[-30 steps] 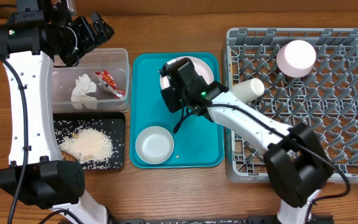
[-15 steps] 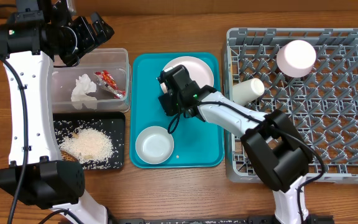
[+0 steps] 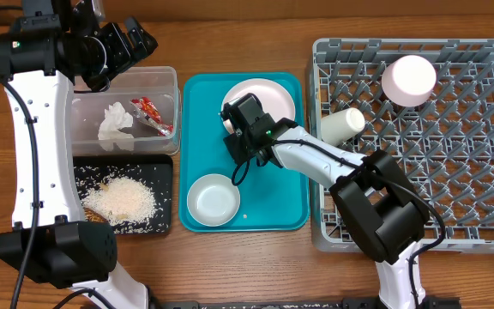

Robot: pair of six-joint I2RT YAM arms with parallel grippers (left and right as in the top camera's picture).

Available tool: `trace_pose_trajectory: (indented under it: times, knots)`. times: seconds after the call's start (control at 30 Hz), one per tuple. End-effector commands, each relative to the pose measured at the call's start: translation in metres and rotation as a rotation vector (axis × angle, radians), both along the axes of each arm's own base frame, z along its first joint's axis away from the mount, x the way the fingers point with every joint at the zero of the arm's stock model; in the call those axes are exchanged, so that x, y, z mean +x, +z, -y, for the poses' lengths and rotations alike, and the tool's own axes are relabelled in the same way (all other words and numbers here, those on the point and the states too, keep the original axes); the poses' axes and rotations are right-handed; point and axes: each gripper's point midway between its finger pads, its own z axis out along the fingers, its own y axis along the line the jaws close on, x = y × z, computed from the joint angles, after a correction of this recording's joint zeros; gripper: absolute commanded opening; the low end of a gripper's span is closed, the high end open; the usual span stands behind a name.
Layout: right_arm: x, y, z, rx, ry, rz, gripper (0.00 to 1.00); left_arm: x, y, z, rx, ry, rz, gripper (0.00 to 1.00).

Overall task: Sort waste into correct bins and load items into the dishwasher
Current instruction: 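Grasp the white plate rim with the right gripper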

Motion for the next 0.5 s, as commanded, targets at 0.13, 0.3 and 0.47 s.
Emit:
trace_pose_trajectory:
  times: [0.13, 0.3, 0.47]
  knots:
    - [-0.015, -0.002, -0.012, 0.06, 0.044, -0.073, 0.48, 0.0, 0.007, 0.0, 0.023, -0.022, 0.029, 1.0]
    - [-0.018, -0.004, -0.009, 0.044, 0.042, -0.089, 0.47, 0.0, 0.007, 0.0, 0.023, -0.022, 0.029, 1.0]
    - [-0.02, -0.006, -0.006, 0.034, 0.039, -0.095, 0.45, 0.0, 0.007, 0.0, 0.023, -0.022, 0.029, 1.0]
